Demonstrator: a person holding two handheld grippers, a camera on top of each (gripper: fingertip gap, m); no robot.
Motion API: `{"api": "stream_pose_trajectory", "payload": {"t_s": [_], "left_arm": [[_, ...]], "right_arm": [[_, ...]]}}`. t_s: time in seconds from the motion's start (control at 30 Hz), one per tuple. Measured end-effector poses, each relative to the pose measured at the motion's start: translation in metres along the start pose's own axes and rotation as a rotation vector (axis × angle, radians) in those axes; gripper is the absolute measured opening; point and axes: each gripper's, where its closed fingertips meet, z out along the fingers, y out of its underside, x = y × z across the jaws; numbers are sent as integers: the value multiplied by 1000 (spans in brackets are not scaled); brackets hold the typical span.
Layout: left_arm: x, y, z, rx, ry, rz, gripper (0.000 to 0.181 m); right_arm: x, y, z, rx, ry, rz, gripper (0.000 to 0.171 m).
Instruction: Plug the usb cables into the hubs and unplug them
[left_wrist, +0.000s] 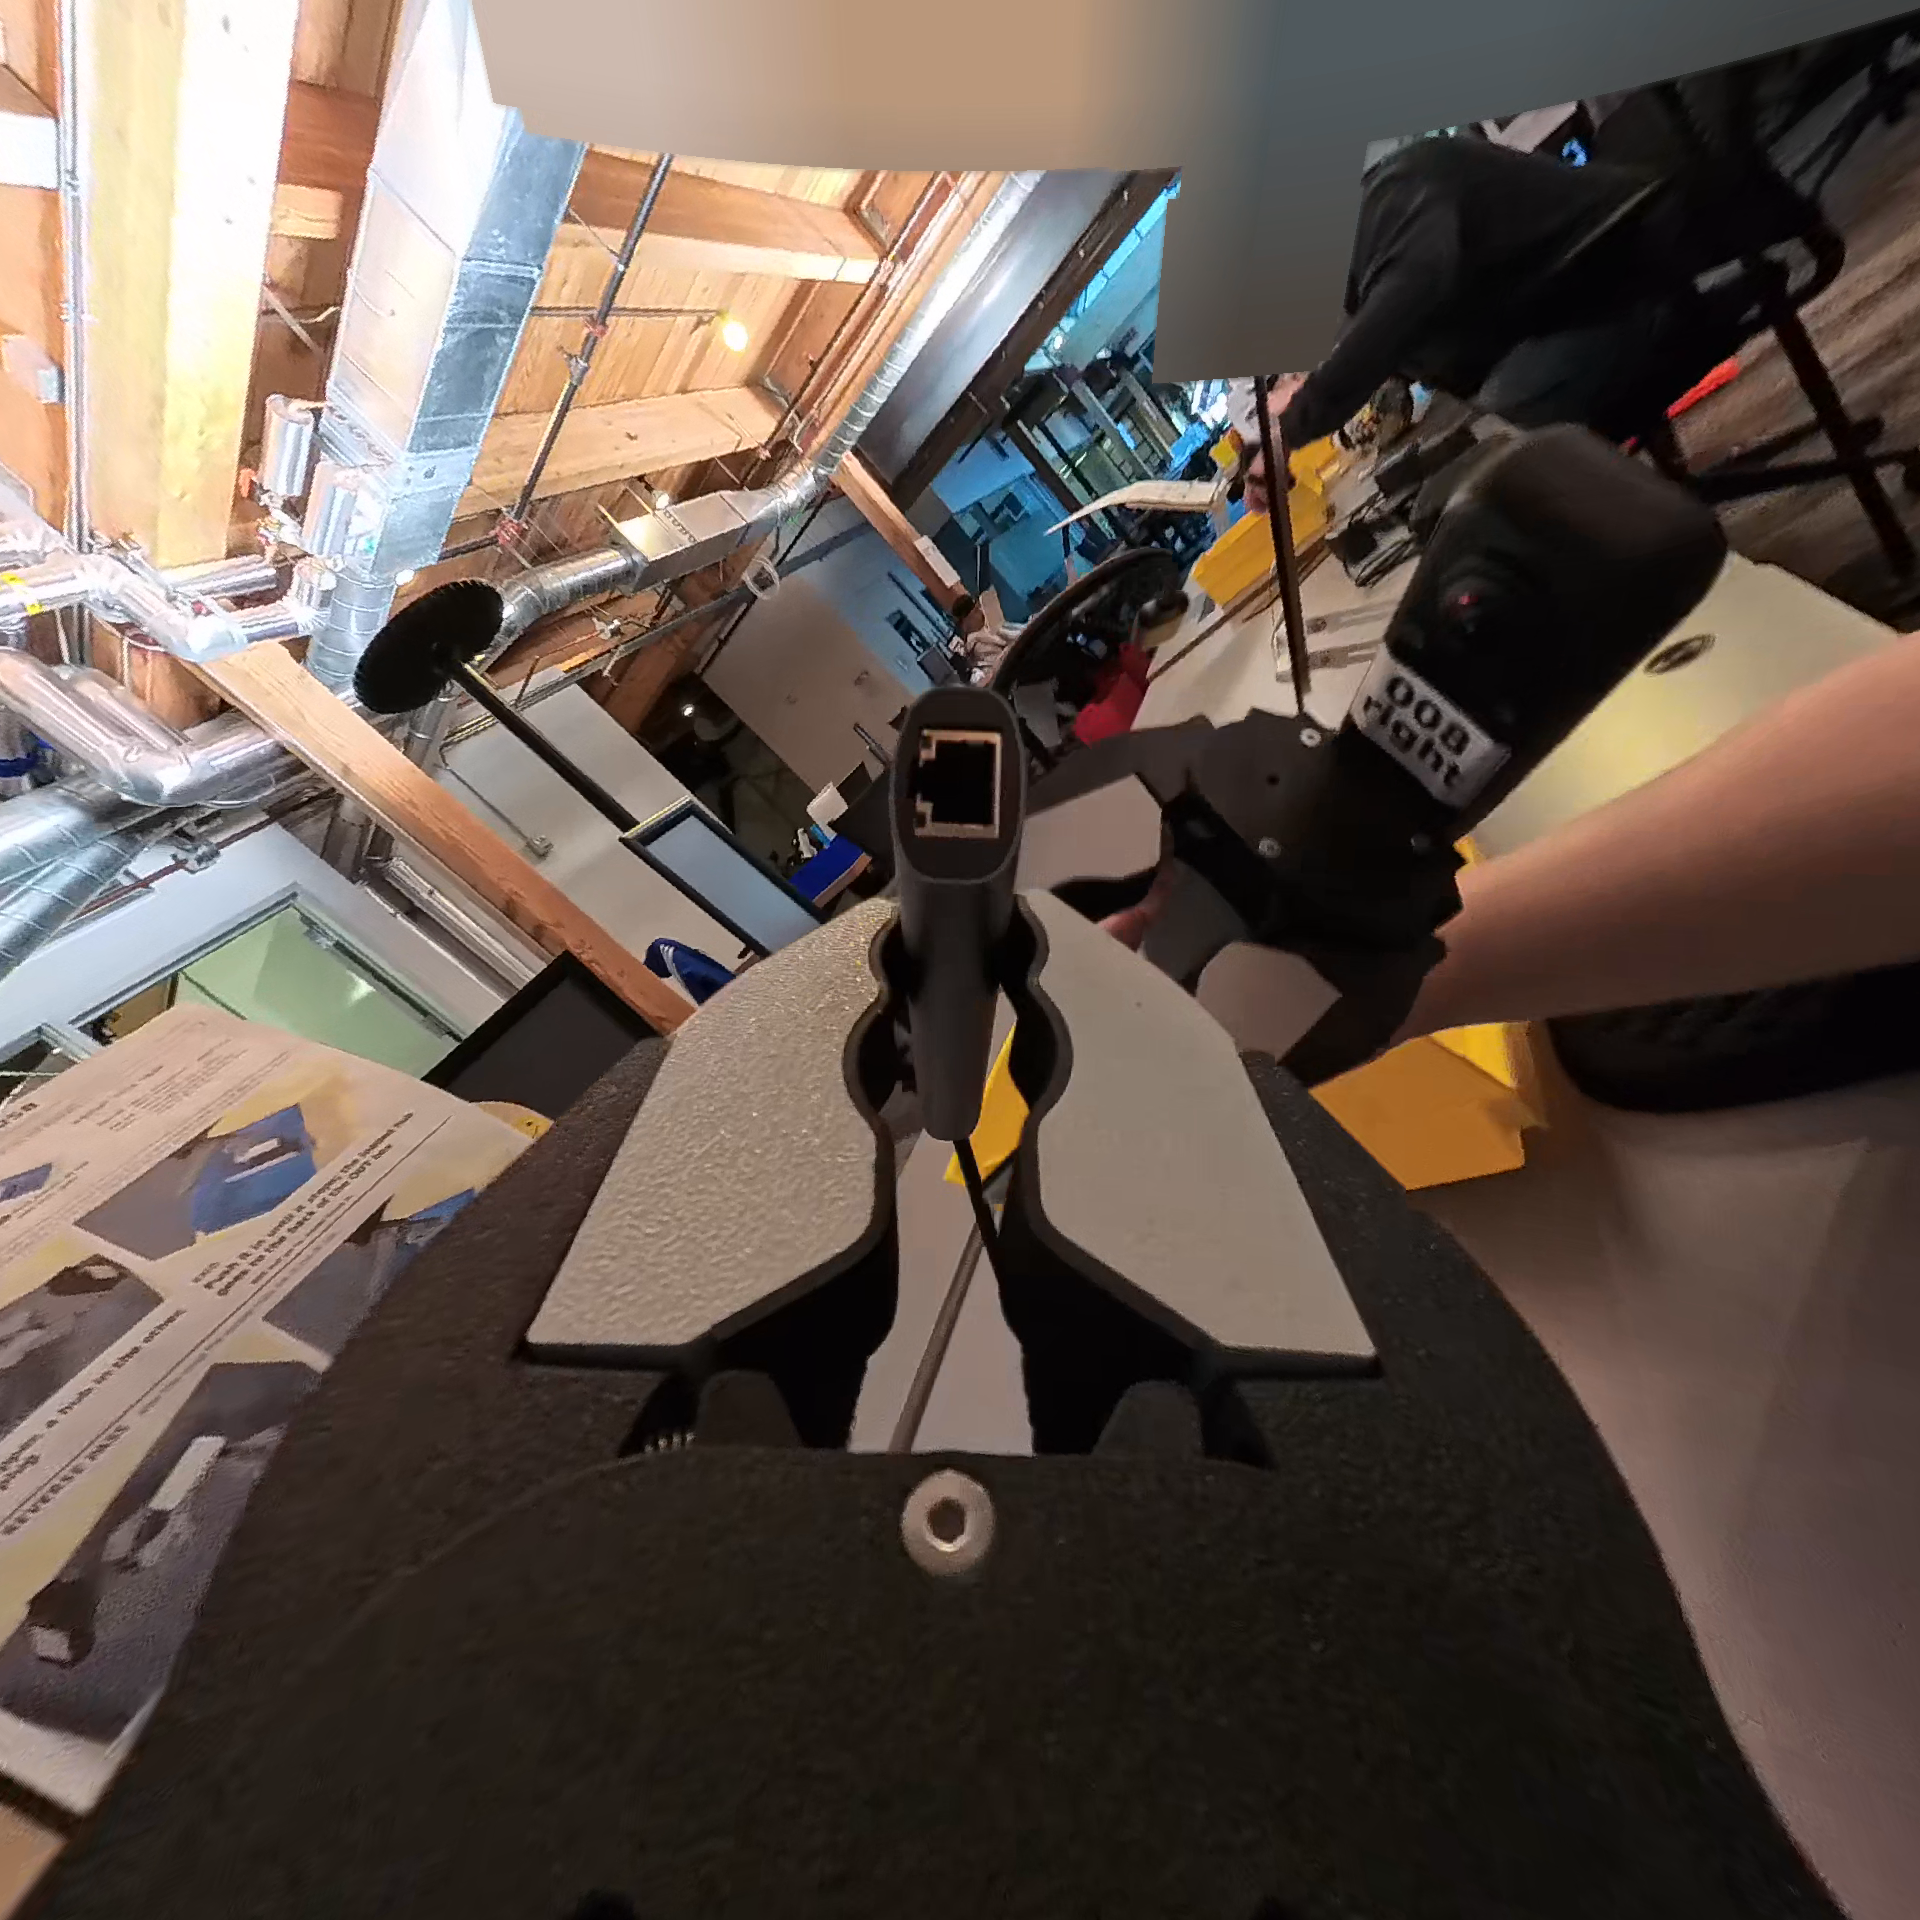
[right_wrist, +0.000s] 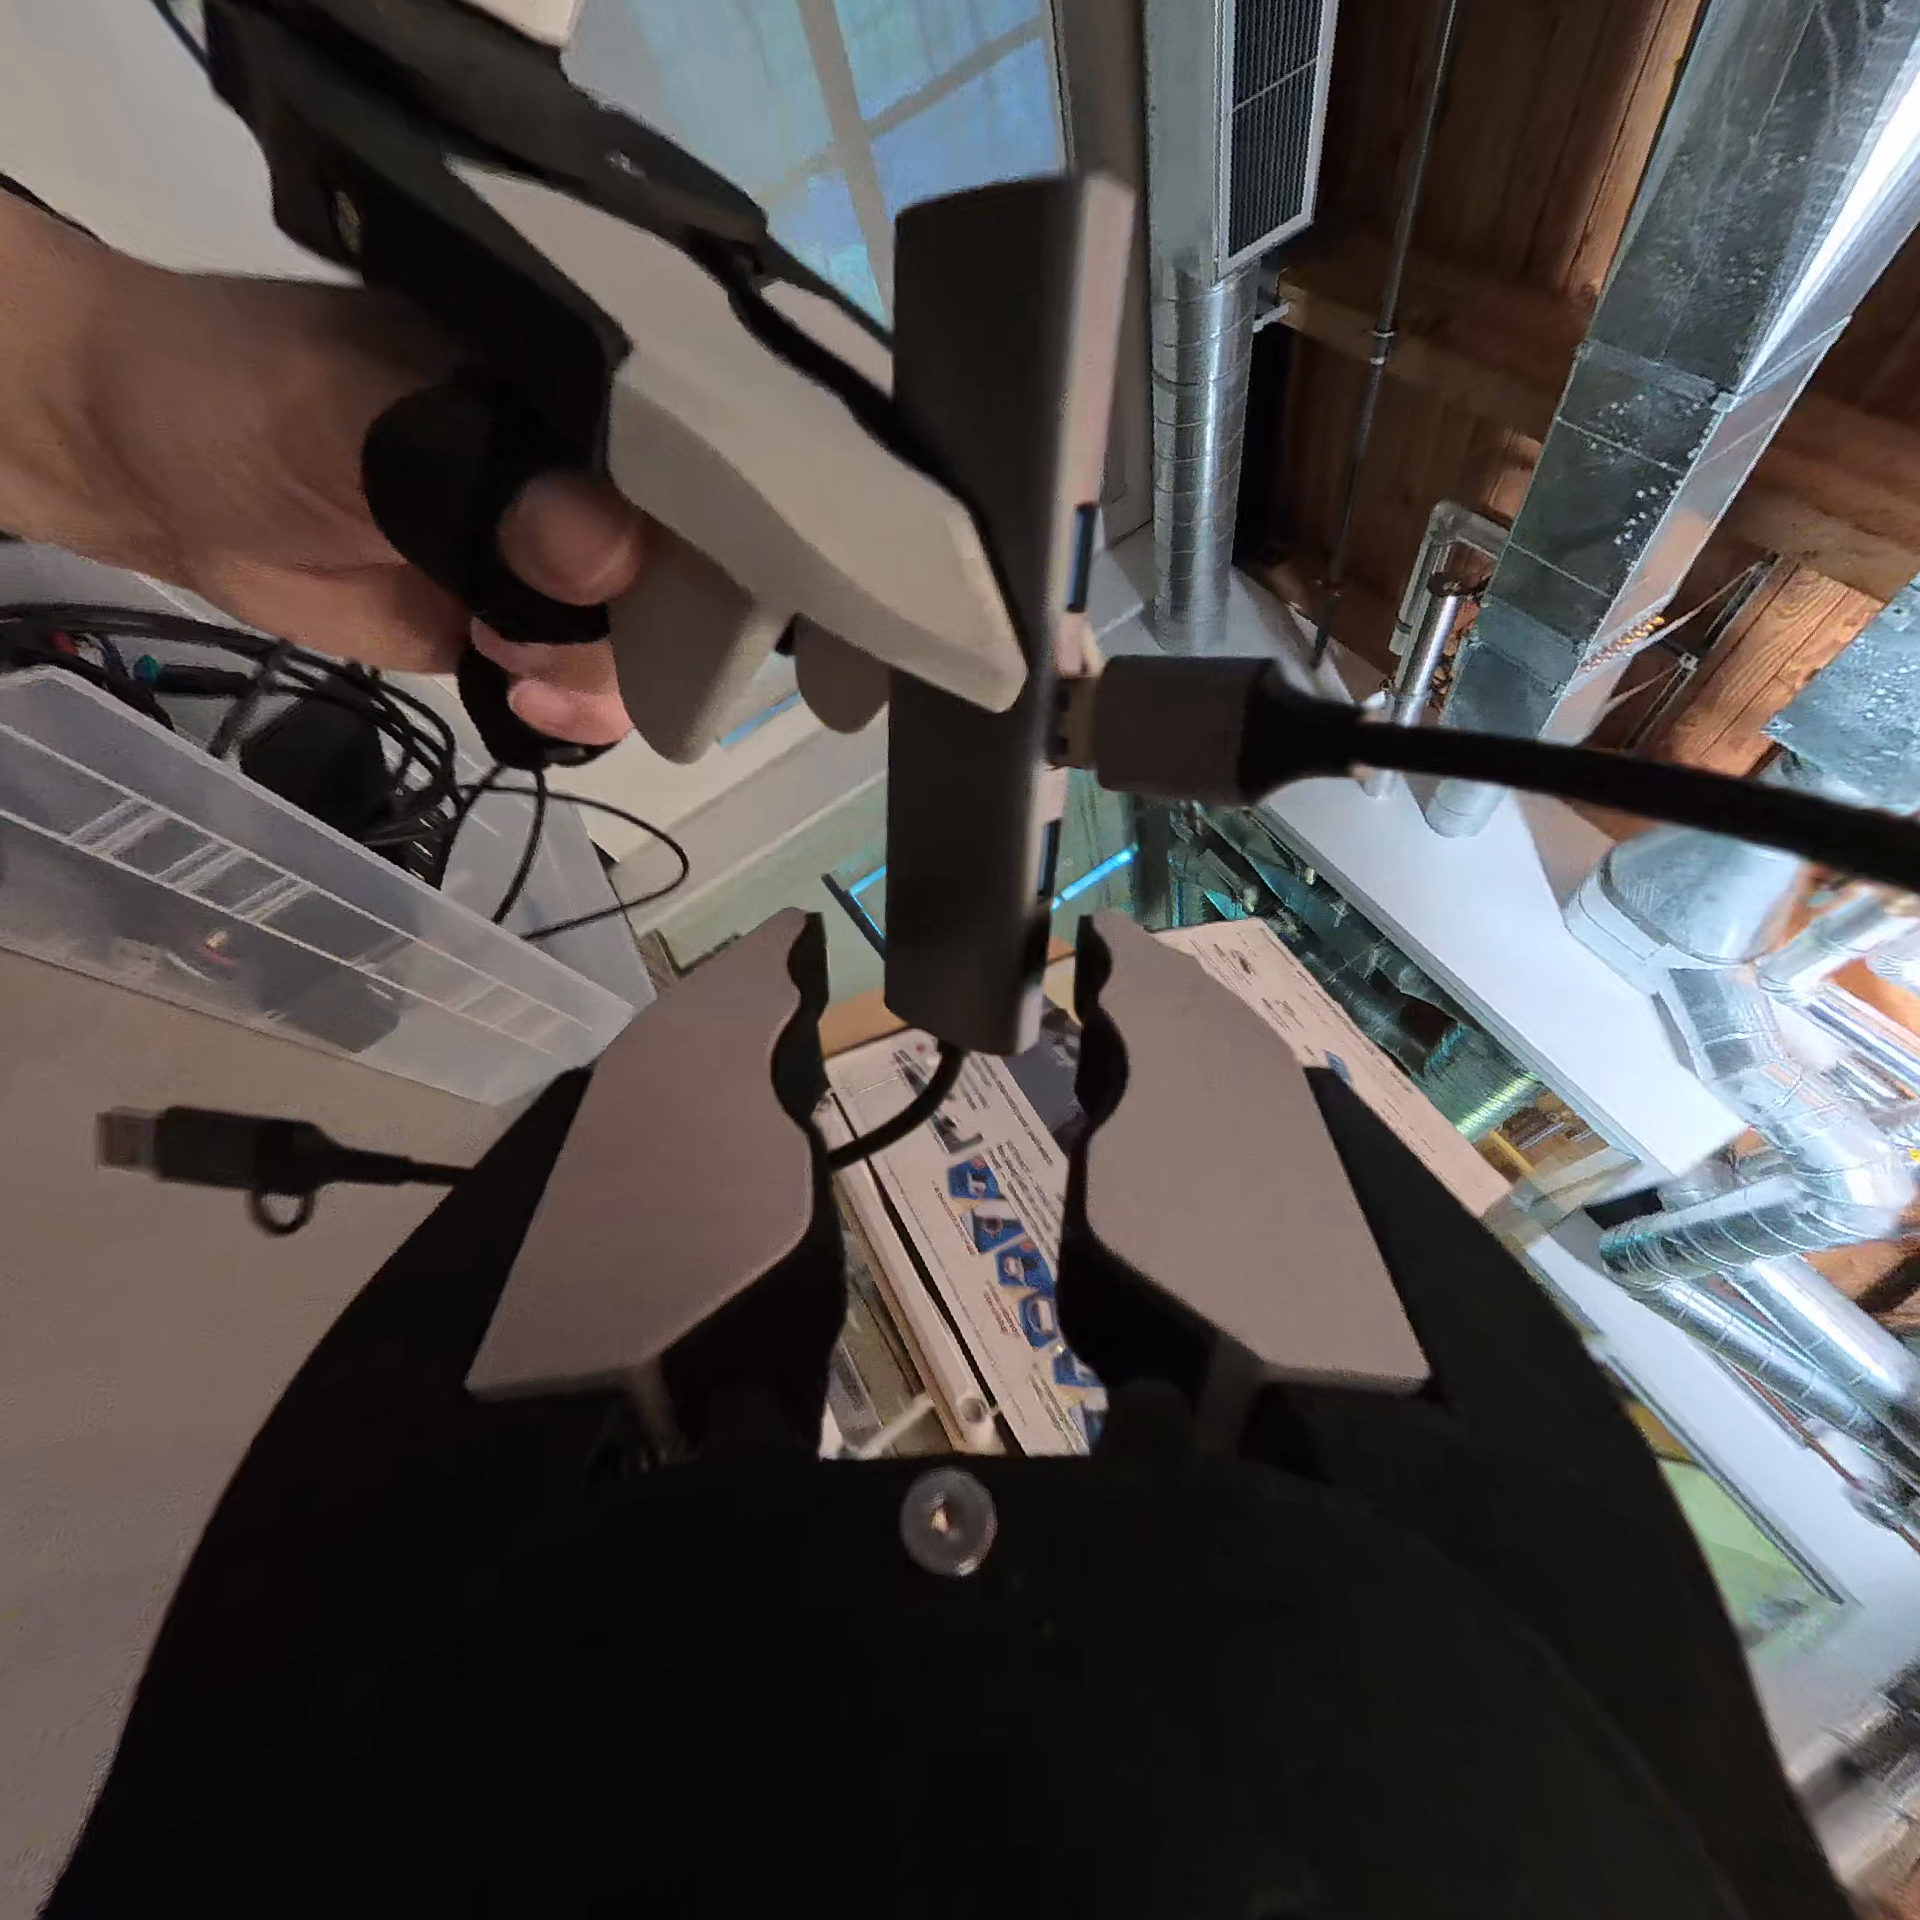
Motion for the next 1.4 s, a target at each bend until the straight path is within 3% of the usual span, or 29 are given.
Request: {"api": "stream_pose_trajectory", "payload": {"t_s": [0.27,0.6,0.93,1.4], "left_arm": [[6,-2,1,20,41,-8,17],[-1,43,6,-200,27,-22,18],[2,71,6,-339,57,27,17],[9,101,5,-474,83,129,16]], "right_arm": [[2,9,2,-82,3,-21,29],[0,56,2,-368,-128,-114,23],[-11,80,-6,-512,-270,-149,22],[-18,96,-14,-618,-341,-279,22]]}}
